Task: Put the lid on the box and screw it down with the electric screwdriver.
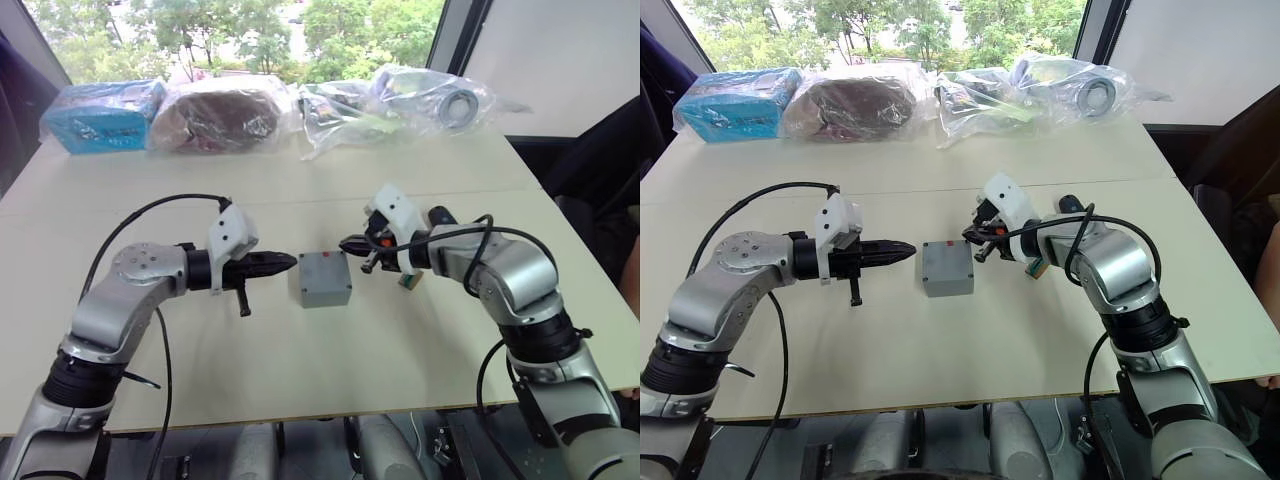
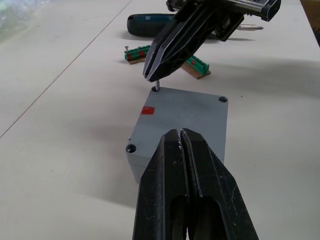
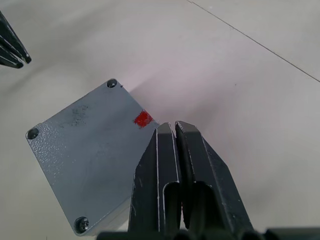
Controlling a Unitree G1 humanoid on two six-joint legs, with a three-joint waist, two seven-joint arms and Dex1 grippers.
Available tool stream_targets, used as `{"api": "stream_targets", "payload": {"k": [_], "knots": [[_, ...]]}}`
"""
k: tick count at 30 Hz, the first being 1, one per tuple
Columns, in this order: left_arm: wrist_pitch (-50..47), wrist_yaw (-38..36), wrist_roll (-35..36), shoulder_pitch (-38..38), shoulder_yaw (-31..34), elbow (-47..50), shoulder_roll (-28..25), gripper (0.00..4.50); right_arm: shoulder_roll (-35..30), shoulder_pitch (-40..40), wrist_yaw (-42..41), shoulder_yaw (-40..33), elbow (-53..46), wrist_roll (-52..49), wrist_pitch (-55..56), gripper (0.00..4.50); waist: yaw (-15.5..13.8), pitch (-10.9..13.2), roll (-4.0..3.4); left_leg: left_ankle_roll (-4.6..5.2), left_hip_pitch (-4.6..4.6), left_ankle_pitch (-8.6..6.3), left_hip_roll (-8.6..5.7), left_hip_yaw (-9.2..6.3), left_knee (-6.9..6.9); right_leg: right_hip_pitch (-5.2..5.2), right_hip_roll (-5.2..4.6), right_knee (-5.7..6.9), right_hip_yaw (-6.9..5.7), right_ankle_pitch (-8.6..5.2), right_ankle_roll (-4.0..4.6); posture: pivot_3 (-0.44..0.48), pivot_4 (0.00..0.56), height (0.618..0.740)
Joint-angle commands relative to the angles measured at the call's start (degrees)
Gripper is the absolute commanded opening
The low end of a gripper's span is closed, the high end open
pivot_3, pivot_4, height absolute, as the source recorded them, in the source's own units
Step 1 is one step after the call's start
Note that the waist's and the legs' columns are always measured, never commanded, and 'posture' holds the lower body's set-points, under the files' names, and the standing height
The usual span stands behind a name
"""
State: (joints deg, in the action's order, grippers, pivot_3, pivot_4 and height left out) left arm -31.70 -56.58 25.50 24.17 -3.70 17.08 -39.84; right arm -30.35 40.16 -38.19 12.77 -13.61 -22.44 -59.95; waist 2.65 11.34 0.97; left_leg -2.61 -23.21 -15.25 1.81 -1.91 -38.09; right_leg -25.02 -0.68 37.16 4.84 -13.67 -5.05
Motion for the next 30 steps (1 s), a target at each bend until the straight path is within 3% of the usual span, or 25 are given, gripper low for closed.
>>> {"api": "stream_targets", "payload": {"k": [1,14,17,20,21,24,30], "knots": [[1.02,0.27,-0.08,-0.17,0.28,1.99,-0.05,0.00,-0.58,-0.11,-0.62,0.16,-0.15,0.87,1.95,0.02,-0.01,0.00,0.00,0.00,0.00,0.00,0.00,0.00,0.00,0.00,0.00,0.00,0.00,0.00,0.00,0.000,0.150,0.740],[1.02,0.51,-0.06,-0.17,0.21,1.95,-0.06,0.00,-0.73,-0.73,-2.93,3.44,3.79,4.51,6.21,0.02,0.00,0.00,0.01,0.00,0.01,0.00,0.00,0.00,0.00,0.01,0.00,0.00,0.00,0.00,0.00,0.000,0.150,0.740],[0.80,0.75,-0.01,-0.15,0.26,2.20,-0.02,0.00,-0.93,-1.30,-4.16,3.21,4.32,4.36,6.79,0.79,0.00,0.00,0.01,0.00,0.02,0.00,0.00,0.00,0.00,0.01,0.00,0.00,0.00,0.00,0.00,0.000,0.150,0.740],[0.72,1.07,0.13,-0.12,0.17,2.48,0.32,0.00,-3.50,-0.63,-5.37,0.04,2.75,3.48,5.95,1.98,-0.04,0.00,0.01,0.00,0.01,0.00,0.00,0.00,0.00,0.01,0.00,0.00,0.00,0.00,0.00,0.000,0.150,0.740],[0.68,1.18,0.26,-0.10,0.19,2.57,0.53,0.00,-4.85,0.10,-5.79,-1.76,2.23,2.77,5.14,2.59,-0.11,0.00,0.01,0.00,0.01,0.00,0.00,0.00,0.00,0.01,-0.01,-0.01,0.00,0.00,0.00,0.000,0.150,0.740],[0.73,1.21,0.53,0.09,0.07,2.93,1.11,0.00,-10.29,2.78,-8.17,-7.02,0.68,-0.07,1.55,3.68,-0.25,0.01,-0.01,0.00,-0.02,0.00,-0.02,0.00,-0.01,0.02,-0.03,-0.03,0.00,0.00,0.01,0.000,0.150,0.740],[0.51,1.25,1.32,1.47,0.04,3.00,2.65,0.00,-19.93,8.46,-10.16,-8.91,4.80,-1.03,-7.30,3.68,0.05,0.01,0.00,0.00,0.02,0.00,0.01,0.01,0.01,0.01,0.01,-0.03,0.00,0.00,0.01,0.000,0.150,0.740]]}}
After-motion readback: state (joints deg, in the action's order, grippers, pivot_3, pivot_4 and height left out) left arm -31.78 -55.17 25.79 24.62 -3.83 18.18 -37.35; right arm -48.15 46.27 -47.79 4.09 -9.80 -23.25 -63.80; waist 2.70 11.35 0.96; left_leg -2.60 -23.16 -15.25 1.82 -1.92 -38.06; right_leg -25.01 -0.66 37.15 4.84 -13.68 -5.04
